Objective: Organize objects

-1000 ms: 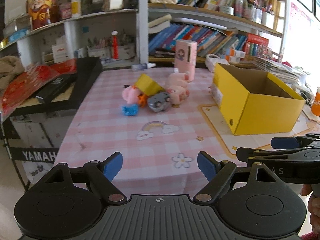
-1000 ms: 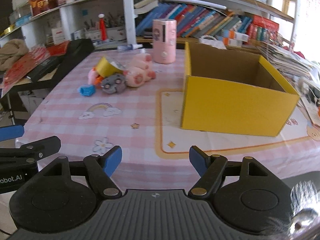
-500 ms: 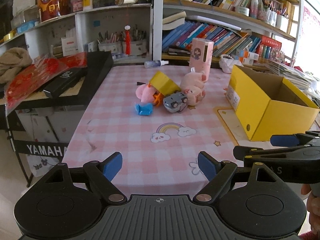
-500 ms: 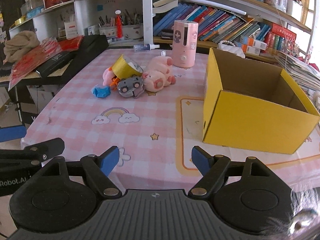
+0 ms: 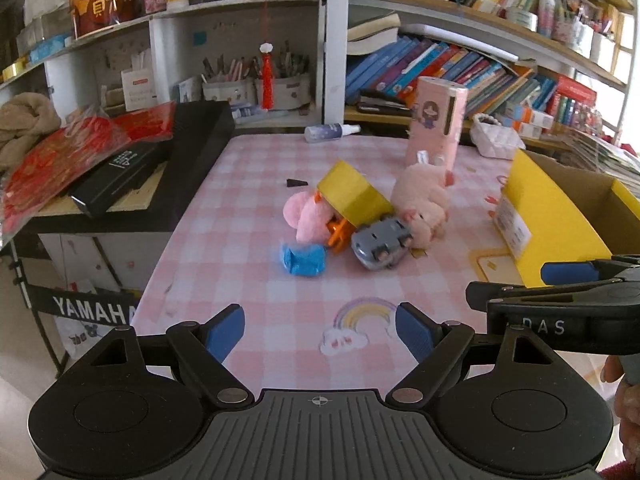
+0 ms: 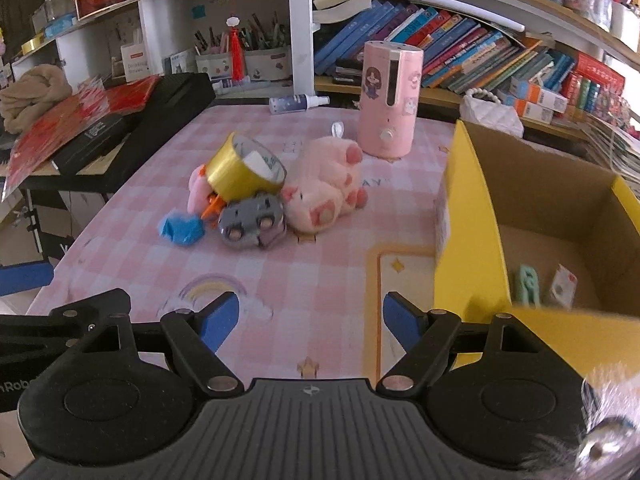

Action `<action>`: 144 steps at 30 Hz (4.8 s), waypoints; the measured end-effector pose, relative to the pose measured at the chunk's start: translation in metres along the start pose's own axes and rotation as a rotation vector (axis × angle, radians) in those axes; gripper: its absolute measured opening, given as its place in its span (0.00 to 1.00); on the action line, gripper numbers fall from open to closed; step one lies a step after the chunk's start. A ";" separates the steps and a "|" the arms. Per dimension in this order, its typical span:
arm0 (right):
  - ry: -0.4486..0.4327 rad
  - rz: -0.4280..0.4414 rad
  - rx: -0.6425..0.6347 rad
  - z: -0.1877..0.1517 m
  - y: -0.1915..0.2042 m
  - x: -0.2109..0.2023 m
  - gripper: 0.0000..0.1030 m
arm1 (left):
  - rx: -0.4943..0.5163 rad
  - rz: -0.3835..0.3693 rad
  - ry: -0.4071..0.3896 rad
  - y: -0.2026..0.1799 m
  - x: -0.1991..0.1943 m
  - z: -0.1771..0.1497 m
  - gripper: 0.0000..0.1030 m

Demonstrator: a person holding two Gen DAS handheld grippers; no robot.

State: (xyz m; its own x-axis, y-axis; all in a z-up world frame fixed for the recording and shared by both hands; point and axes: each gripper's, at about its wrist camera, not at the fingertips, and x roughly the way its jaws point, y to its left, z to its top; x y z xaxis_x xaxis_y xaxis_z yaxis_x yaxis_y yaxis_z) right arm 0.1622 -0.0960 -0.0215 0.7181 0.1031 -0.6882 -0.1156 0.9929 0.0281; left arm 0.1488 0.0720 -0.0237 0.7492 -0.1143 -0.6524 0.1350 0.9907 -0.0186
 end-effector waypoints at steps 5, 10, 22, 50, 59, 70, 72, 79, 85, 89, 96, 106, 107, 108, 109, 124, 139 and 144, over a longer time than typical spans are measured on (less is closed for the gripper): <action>0.000 0.029 0.003 0.021 -0.004 0.024 0.72 | -0.012 0.029 0.019 0.003 0.023 0.012 0.81; 0.032 0.092 0.005 0.039 -0.004 0.052 0.62 | -0.011 0.063 0.064 0.008 0.051 0.017 0.77; 0.150 0.218 0.027 0.064 0.011 0.121 0.67 | 0.015 0.093 0.123 0.009 0.083 0.024 0.77; 0.086 0.242 0.062 0.084 -0.026 0.090 0.63 | 0.035 0.011 0.133 0.009 0.111 0.043 0.37; 0.061 0.218 0.029 0.069 -0.022 0.057 0.63 | 0.001 -0.058 0.030 0.010 0.045 0.047 0.37; 0.023 0.163 0.054 0.034 -0.007 0.005 0.63 | 0.006 -0.135 0.016 0.009 -0.003 0.013 0.37; 0.019 0.151 0.053 0.026 -0.004 -0.005 0.63 | 0.013 -0.146 0.011 0.009 -0.012 0.006 0.37; 0.029 0.127 0.054 -0.006 0.007 -0.037 0.63 | 0.023 -0.177 0.014 0.008 -0.045 -0.022 0.37; 0.020 0.111 0.076 -0.030 0.010 -0.063 0.63 | 0.049 -0.191 0.002 0.004 -0.069 -0.038 0.37; 0.028 0.097 0.099 -0.048 0.008 -0.078 0.63 | 0.079 -0.218 0.009 -0.003 -0.079 -0.047 0.37; 0.025 0.041 0.188 -0.079 -0.004 -0.105 0.63 | 0.166 -0.285 0.015 -0.022 -0.094 -0.062 0.37; 0.010 -0.073 0.284 -0.109 -0.030 -0.140 0.63 | 0.266 -0.408 0.006 -0.060 -0.101 -0.066 0.37; 0.009 -0.086 0.295 -0.111 -0.034 -0.143 0.63 | 0.276 -0.420 0.007 -0.064 -0.101 -0.066 0.37; 0.008 -0.101 0.309 -0.113 -0.038 -0.146 0.63 | 0.287 -0.434 0.008 -0.069 -0.101 -0.066 0.36; 0.008 -0.112 0.320 -0.116 -0.042 -0.149 0.63 | 0.297 -0.447 0.009 -0.073 -0.101 -0.067 0.37; 0.000 -0.233 0.432 -0.138 -0.092 -0.173 0.63 | 0.399 -0.565 0.007 -0.131 -0.094 -0.063 0.36; -0.003 -0.269 0.460 -0.121 -0.153 -0.164 0.63 | 0.414 -0.593 -0.043 -0.181 -0.074 -0.033 0.36; -0.054 -0.269 0.427 -0.102 -0.170 -0.162 0.63 | 0.392 -0.576 -0.104 -0.192 -0.068 -0.010 0.36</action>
State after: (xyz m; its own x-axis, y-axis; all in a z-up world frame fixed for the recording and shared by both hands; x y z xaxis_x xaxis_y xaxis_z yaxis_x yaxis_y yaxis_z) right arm -0.0049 -0.2871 0.0112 0.7197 -0.1680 -0.6736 0.3612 0.9192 0.1567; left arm 0.0655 -0.1099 0.0160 0.5436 -0.6387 -0.5445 0.7382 0.6726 -0.0519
